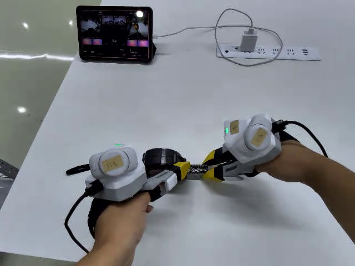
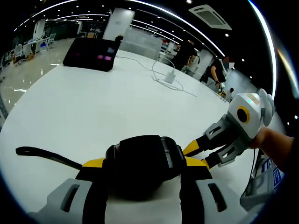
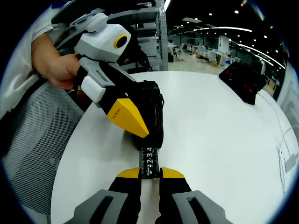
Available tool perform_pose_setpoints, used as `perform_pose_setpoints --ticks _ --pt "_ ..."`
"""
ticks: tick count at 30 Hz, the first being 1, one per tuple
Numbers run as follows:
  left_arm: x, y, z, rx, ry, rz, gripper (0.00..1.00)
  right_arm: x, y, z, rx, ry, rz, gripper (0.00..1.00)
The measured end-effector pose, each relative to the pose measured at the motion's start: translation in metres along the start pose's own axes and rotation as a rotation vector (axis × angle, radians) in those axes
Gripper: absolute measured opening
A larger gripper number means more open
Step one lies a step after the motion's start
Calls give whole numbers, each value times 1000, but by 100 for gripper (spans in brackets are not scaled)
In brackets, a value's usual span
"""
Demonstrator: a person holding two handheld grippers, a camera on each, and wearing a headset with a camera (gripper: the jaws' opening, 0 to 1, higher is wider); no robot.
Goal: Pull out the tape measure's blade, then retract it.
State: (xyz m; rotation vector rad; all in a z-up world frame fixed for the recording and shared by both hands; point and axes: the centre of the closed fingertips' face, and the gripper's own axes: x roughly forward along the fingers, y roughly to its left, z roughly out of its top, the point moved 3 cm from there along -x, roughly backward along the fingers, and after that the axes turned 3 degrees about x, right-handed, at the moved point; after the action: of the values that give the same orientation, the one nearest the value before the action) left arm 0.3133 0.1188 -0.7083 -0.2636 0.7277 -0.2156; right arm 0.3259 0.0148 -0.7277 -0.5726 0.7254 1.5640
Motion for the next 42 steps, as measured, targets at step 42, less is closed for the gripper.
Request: perform_pose_setpoints --ticks 42 --pt "1 0 0 -13 6 9 59 21 1 18 11 -26 19 12"
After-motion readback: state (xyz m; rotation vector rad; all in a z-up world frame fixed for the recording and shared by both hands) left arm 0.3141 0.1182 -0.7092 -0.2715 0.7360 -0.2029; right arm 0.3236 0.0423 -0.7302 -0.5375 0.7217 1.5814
